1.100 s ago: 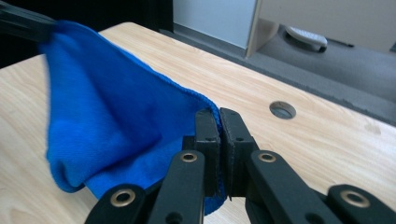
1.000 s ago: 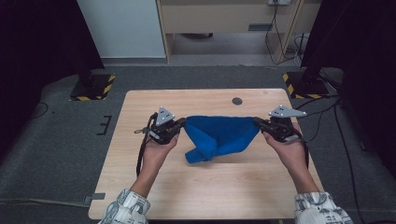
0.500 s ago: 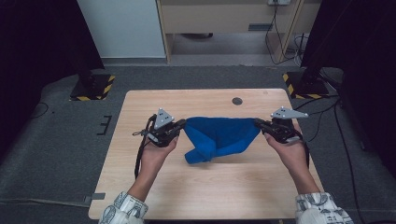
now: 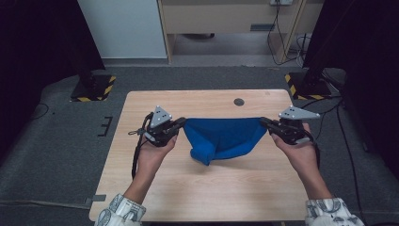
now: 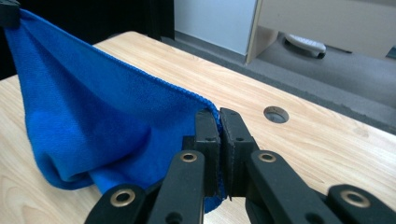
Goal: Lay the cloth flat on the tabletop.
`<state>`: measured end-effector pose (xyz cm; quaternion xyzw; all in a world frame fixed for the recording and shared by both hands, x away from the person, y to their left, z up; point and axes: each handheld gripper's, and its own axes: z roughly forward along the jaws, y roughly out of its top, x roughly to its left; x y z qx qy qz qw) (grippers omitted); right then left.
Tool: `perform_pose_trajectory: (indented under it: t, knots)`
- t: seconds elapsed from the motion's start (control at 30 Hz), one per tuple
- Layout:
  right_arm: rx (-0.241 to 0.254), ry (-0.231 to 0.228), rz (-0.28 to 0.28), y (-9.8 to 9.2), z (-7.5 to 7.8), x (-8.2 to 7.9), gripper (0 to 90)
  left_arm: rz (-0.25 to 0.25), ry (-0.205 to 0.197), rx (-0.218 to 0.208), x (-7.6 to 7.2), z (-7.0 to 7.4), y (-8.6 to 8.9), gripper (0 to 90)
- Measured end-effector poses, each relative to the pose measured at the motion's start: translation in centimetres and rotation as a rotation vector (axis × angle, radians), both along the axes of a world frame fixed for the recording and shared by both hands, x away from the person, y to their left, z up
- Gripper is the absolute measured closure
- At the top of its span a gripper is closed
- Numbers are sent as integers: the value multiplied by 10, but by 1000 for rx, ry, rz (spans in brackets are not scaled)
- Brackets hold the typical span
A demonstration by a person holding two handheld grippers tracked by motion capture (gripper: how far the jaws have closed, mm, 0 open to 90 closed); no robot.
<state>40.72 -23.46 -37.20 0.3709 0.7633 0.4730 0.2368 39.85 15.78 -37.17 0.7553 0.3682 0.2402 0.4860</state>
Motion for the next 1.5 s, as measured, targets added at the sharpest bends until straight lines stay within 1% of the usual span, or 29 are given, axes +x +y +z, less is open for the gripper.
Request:
perform_pose_trajectory:
  t: [0.07, 0.13, 0.23, 0.27, 0.37, 0.4, 0.47, 0.5, 0.6, 0.63, 0.67, 0.7, 0.8, 0.83, 0.9, 0.93, 1.03, 1.07, 1.1, 1.13, 1.17, 1.23, 1.3, 1.33, 1.37, 1.43, 1.5]
  knots:
    - [-8, 13, -3, 1, -4, 8, 868, 1, 8, 6, 4, -2, 0, 874]
    - [-5, 27, -2, 1, -7, 15, 868, 0, 11, 8, 6, -4, 0, 874]
    - [6, 28, -1, 1, -7, 17, 868, -3, 10, 3, 4, -2, 2, 874]
    - [10, 28, -1, 1, -6, 16, 867, -10, 15, -3, 1, 0, 3, 874]
    - [18, 3, 10, 3, 2, 5, 867, -21, -6, 2, -9, 6, 3, 875]
    - [18, -5, 19, 4, 5, 1, 867, -22, -7, -7, -11, 8, 5, 874]
    - [19, -14, 18, 5, 10, -6, 867, -18, -5, -29, -12, 11, 8, 875]
    - [19, -21, 20, 5, 12, -8, 867, -12, -6, -32, -12, 13, 10, 875]
    - [14, -21, 22, 5, 18, -8, 866, -10, 0, -32, -9, 16, 13, 874]
    - [4, -18, 23, 5, 18, -6, 866, -8, -1, -22, -8, 17, 12, 874]
    - [-11, -12, 24, 7, 18, -4, 866, -5, -2, -4, -6, 18, 12, 874]
    - [-26, -1, 27, 8, 17, 0, 866, 2, 3, -1, -2, 18, 12, 874]
    - [-28, 24, 23, 11, 11, 14, 866, 22, 21, 5, 12, 13, 11, 874]
    - [-29, 29, 22, 12, 8, 20, 865, 27, 30, -5, 18, 10, 11, 873]
    - [-29, 46, 11, 14, 0, 31, 864, 38, 43, -11, 29, 3, 10, 872]
    - [-30, 53, 5, 16, -4, 36, 864, 36, 58, -19, 35, -1, 10, 871]
    - [-41, 80, -9, 18, -19, 52, 864, 59, 76, 3, 49, -11, 8, 871]
    - [-36, 91, -12, 18, -23, 58, 864, 61, 84, 12, 54, -14, 7, 871]
    - [-33, 104, -18, 18, -27, 63, 864, 65, 95, 5, 58, -18, 6, 871]
    - [-28, 117, -29, 18, -31, 67, 864, 68, 112, -13, 62, -21, 7, 871]
    - [-26, 124, -35, 17, -34, 71, 864, 74, 119, -19, 65, -24, 7, 871]
    - [-27, 141, -51, 17, -41, 78, 863, 84, 110, 4, 71, -31, 6, 869]
    - [-29, 153, -60, 18, -47, 83, 862, 87, 113, 31, 76, -38, 4, 869]
    - [-32, 157, -65, 19, -50, 85, 861, 89, 123, 18, 78, -42, 2, 869]
    - [-34, 160, -67, 19, -52, 86, 860, 88, 131, 22, 81, -45, 0, 869]
    - [-32, 171, -69, 20, -58, 89, 858, 95, 136, 46, 85, -50, -3, 870]
    - [-47, 181, -71, 21, -64, 92, 857, 104, 151, 49, 91, -56, -3, 869]
